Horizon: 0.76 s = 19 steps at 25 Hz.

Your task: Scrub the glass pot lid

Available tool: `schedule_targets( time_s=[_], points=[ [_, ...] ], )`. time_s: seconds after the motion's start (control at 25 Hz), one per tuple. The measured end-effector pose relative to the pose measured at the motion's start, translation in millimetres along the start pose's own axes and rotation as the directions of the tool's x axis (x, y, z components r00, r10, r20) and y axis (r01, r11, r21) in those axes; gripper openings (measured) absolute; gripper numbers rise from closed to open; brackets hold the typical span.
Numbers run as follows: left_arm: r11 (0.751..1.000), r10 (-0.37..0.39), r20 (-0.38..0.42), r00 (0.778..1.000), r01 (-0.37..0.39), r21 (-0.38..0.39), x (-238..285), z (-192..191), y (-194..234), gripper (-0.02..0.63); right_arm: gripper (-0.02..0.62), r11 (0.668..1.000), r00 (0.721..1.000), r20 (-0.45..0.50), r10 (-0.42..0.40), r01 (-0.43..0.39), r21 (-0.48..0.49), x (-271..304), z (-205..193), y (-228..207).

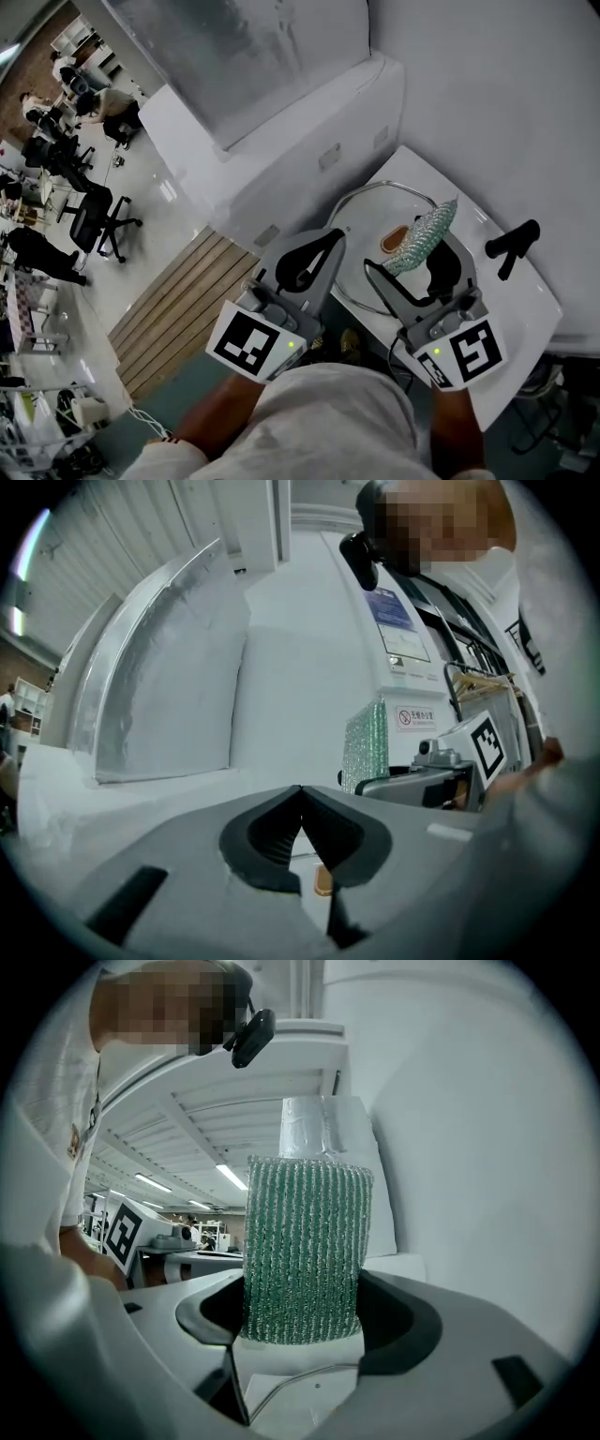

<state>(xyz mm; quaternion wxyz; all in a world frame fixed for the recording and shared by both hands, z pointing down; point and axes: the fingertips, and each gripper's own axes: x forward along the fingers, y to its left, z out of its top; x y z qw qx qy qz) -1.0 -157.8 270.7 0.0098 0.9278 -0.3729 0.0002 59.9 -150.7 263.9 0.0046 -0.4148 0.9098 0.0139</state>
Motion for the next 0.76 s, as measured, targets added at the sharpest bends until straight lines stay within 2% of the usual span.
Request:
schedule_targets(
  time_s=[0.76],
  points=[
    [0.999,-0.040,0.020,0.999,0.040,0.000,0.0,2.1,3.4,0.015,0.348,0.999,0.999,-0.015,-0.051,0.051,-0.006,1.8,-4.3,1.0]
  ],
)
